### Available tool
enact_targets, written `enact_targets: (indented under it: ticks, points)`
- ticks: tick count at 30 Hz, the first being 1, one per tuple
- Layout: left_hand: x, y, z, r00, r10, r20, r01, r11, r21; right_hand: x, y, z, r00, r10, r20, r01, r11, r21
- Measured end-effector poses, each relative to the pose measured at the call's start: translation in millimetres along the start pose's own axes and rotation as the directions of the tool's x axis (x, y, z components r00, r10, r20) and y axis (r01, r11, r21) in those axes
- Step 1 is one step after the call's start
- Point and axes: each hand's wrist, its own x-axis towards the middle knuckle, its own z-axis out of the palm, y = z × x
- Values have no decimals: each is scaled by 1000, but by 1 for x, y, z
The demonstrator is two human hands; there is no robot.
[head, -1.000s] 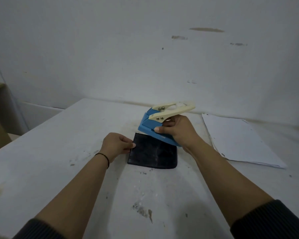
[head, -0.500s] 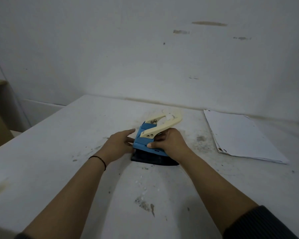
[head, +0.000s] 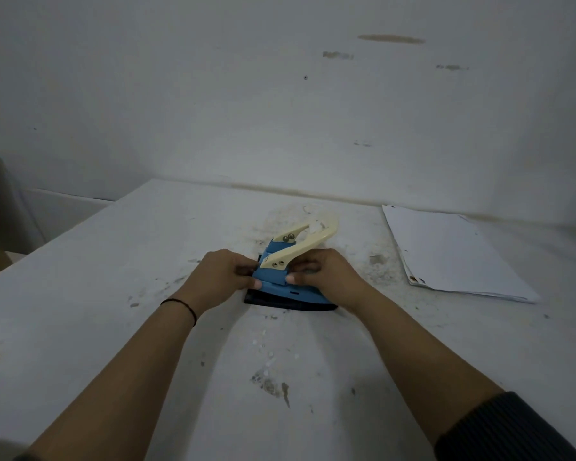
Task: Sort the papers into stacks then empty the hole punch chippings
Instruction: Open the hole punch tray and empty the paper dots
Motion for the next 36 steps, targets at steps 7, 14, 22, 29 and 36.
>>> enact_targets:
  ticks: [7, 14, 22, 29, 36]
  points:
    - [-2, -2, 3, 1000, -5, -17, 4, 999, -42, -24, 24, -43, 983, 54, -176, -99, 960, -261]
    - [-4, -5, 8, 998, 33, -57, -34, 999, -7, -29, 43, -46, 987, 157, -24, -154, 913, -377]
    - [-8, -14, 14, 993, 28, -118, -41, 993, -108, -30, 43, -48, 986, 161, 53, -151, 977, -152]
    - [-8, -20, 14, 992, -24, -123, -4, 976, -220, -24, 40, -52, 971, 198, 131, -172, 967, -186]
    - [-9, -21, 13, 992, -60, -113, 33, 973, -227, -19, 39, -52, 967, 212, 144, -158, 935, -317]
